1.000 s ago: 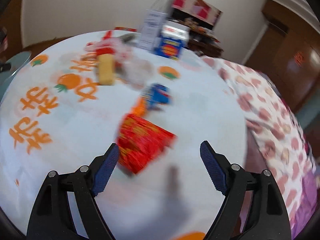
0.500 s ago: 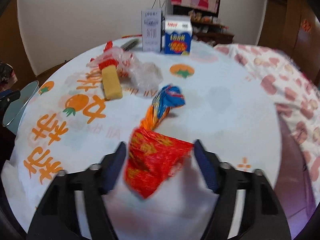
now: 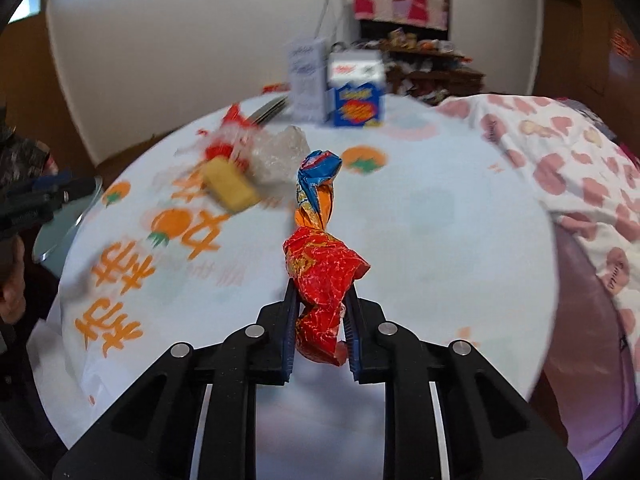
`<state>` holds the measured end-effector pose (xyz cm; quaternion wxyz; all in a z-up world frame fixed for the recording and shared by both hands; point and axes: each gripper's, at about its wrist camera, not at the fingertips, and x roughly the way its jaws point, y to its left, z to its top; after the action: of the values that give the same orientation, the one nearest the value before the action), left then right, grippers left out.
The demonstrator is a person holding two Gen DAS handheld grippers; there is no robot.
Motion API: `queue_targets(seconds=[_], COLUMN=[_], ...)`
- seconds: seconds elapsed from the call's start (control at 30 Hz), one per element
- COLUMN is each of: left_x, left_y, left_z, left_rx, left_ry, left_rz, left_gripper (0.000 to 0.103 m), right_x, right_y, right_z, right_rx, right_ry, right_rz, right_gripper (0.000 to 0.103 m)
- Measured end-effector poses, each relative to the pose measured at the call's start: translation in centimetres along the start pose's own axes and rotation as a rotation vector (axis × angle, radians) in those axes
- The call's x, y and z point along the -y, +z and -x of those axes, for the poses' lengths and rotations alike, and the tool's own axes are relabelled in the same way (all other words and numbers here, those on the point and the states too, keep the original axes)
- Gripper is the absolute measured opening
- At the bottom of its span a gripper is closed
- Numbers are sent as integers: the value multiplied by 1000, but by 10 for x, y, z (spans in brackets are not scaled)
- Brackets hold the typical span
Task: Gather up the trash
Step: 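Move the right gripper back to the table and grasp the red candy wrapper, then grasp the yellow sponge bar with the left gripper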
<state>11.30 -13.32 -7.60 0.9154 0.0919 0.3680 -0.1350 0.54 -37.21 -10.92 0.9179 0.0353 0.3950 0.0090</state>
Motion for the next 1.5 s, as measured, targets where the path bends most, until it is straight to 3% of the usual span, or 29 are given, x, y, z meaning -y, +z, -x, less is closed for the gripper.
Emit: queue_targets(seconds=[0.17,0.37,0.73,0.87,0.93,1.2,1.4,1.47,1.5], left_x=[39,79,127,117,103,27,45,56,59], left_y=[12,23,28,22,19,9,23,26,26], left_z=[-20,-52,-107,-108,-105,-82,-76,-86,-94], left_rx=[-15,-73,-188,-215,-211,-221,-160,-146,-157], left_ry=[8,10,56,69,109,179,125,138,147], left_rz=[-13,25,-11,-28,-43,49,44,24,18], left_gripper=[78,78,79,79,81,82,82,82,75], right_x=[39,51,78,79,79,72,63,65,65], right_y=[13,17,5,0,-3,-4,-1,-1,-1], right_z=[6,-1,1,0,-2,-3,-2,-2,-1], right_rx=[60,81,119,123,120,126,133,136,138], right_ry=[-72,-29,-23,-8,3,12,-16,-20,-22], right_rz=[-82,-112,-169,-174,-176,-166,-133,-135,-133], right_gripper=[21,21,21,21,21,21,21,21,21])
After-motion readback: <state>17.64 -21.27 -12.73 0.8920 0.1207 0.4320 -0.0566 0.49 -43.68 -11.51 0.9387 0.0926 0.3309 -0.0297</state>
